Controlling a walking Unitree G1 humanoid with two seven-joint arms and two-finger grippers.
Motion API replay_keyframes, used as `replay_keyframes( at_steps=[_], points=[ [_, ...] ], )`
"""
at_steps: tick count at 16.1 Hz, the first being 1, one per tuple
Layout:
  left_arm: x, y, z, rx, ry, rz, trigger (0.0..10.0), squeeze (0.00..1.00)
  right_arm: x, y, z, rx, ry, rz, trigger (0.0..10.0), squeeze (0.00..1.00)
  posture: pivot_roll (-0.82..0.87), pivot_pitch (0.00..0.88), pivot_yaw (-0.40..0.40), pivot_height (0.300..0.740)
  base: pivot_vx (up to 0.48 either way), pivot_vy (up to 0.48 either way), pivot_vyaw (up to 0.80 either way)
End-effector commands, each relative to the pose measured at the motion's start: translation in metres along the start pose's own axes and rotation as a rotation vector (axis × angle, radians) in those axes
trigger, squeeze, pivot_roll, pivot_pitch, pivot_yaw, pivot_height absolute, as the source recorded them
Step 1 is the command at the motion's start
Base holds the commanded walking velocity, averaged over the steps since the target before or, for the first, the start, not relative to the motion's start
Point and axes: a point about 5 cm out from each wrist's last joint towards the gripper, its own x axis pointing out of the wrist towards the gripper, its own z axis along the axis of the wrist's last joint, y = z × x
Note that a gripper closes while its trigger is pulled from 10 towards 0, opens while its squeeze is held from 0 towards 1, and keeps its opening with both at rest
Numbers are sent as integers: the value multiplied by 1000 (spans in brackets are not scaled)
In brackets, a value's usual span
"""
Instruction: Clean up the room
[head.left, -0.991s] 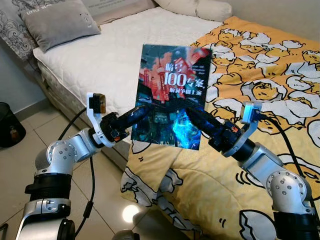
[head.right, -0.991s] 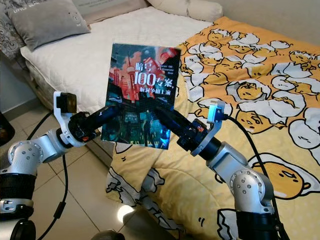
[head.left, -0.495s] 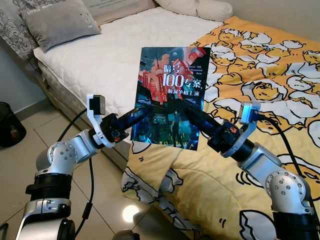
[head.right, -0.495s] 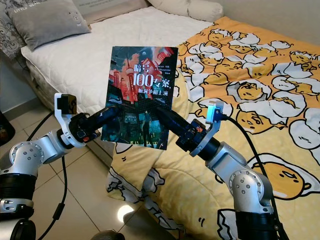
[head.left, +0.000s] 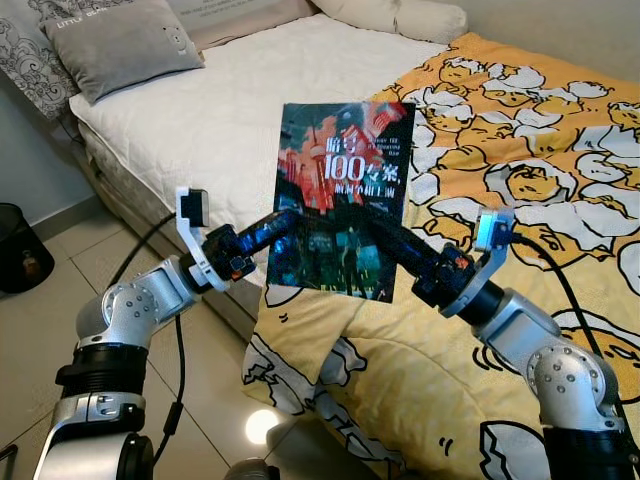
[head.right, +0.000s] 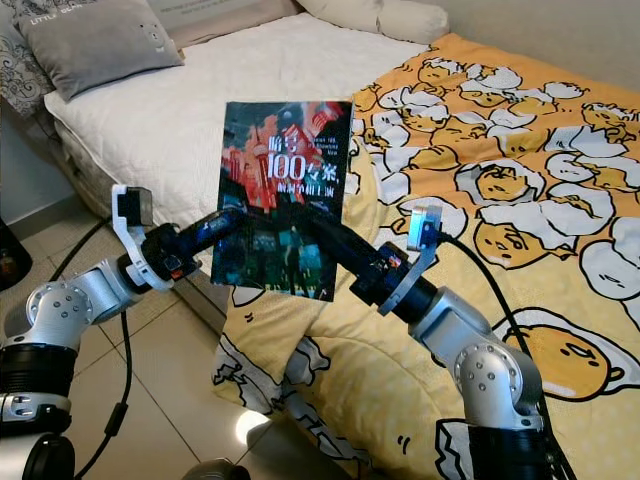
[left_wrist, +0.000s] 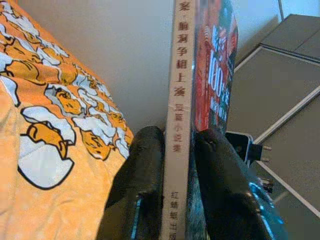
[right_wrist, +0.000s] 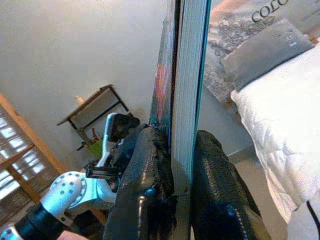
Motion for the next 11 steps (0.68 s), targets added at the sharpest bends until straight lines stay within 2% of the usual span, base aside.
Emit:
replay_keyframes(
  at_steps=[1,2,3,5,6,7,8,9,10,11],
  points=[
    [3,-3,8,38,-8,-1,10000,1000,0,0,2,-10,-18,-10,0,0,-25,0,47,740,0,0,0],
    [-1,1,9,72,-30,45,10000,1000,-1,-7,8,-39,-108,-91,0,0,-27,0,52,740,0,0,0],
    [-4,5,10,121,-48,102,10000,1000,-2,-11,11,-56,-136,-139,0,0,-37,0,63,740,0,0,0],
    [-21,24,23,321,-142,430,10000,1000,-9,-29,17,-140,-188,-355,0,0,-46,0,72,740,0,0,0],
    [-25,26,21,400,-106,519,10000,659,-14,-33,17,-179,-191,-424,0,0,-53,0,74,740,0,0,0],
    [-27,25,18,446,-77,548,10000,522,-15,-35,16,-189,-197,-460,0,0,-52,0,72,740,0,0,0],
    [-29,24,11,559,-31,623,10000,102,-20,-38,15,-208,-227,-542,0,0,-46,0,60,740,0,0,0],
    [-30,25,6,672,9,714,10000,0,-24,-42,14,-253,-249,-634,0,0,-41,0,55,740,0,0,0],
    [-30,27,4,721,24,761,10000,0,-26,-44,14,-284,-253,-673,0,0,-39,0,54,740,0,0,0],
    [-34,33,-1,844,74,907,10000,0,-38,-55,13,-400,-255,-878,0,0,-34,0,49,740,0,0,0]
  ],
)
